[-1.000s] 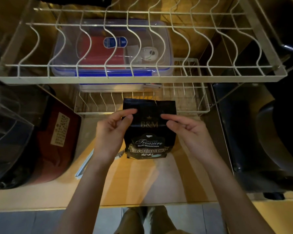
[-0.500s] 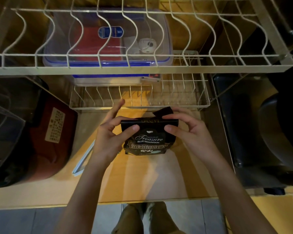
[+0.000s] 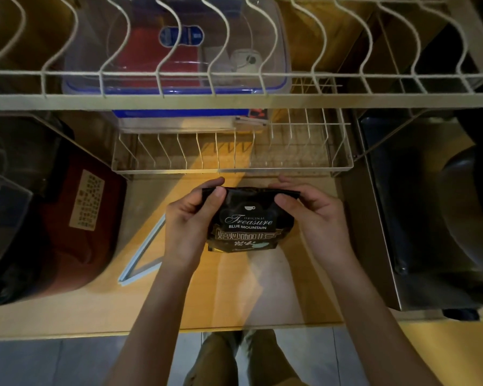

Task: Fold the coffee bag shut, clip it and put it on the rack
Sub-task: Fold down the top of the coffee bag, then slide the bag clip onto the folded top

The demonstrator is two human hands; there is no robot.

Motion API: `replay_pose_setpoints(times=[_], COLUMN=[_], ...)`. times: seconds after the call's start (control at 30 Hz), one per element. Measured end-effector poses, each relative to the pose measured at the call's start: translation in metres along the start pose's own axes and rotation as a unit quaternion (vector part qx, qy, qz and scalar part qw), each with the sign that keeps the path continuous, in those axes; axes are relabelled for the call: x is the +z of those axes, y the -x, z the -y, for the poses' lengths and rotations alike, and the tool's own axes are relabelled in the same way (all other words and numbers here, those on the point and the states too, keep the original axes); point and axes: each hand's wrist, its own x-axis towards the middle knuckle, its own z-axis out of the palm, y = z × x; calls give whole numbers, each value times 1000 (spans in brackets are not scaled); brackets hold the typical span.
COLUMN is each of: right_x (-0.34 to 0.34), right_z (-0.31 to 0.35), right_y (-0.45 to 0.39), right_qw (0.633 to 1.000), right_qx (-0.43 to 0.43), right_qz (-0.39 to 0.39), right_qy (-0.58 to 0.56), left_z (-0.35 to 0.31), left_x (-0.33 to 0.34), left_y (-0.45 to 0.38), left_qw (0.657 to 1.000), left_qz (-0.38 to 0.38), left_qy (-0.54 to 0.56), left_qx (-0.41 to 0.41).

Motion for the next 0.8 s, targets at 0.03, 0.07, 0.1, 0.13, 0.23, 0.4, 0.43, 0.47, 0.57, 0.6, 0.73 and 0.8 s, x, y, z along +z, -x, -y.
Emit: replay_pose_setpoints(times=[0.03, 0.07, 0.1, 0.13, 0.23, 0.4, 0.43, 0.47, 0.57, 0.6, 0.73, 0.8], right_x=[0, 0, -1, -2, -4, -3, -3, -2, -1, -1, 0, 0], right_z=[0, 1, 0, 0, 0, 2, 1, 1, 0, 1, 2, 2], right_y=[0, 0, -1, -1, -2, -4, -5, -6, -7, -8, -11, -12], right_qw=[1000, 1000, 1000, 1000, 1000, 1000, 1000, 1000, 1000, 1000, 999, 999], right_qx=[2, 4, 7, 9, -4, -7, -10, -12, -15, -17, -25, -26], right_qz=[-2, -3, -3, -2, 8, 12, 15, 18, 20, 21, 29, 29], right_qy=[-1, -1, 1, 2, 12, 10, 13, 16, 16, 16, 28, 37], left_z=[0, -1, -1, -1, -1, 13, 17, 22, 39, 45, 67, 74], left_x=[0, 0, 0, -1, -16, -57, -65, -73, -98, -106, -131, -138], left_y=[0, 0, 1, 1, -2, 6, 9, 13, 25, 30, 47, 52], left_qw=[1000, 1000, 1000, 1000, 995, 973, 964, 953, 930, 919, 844, 823], left_qz=[3, 5, 8, 15, 67, 57, 49, 46, 8, -16, -64, -82], left_qy=[2, 6, 4, -4, -66, -223, -259, -295, -357, -384, -528, -562], left_qx=[-1, -2, -2, -1, 17, 33, 41, 53, 83, 91, 68, 29])
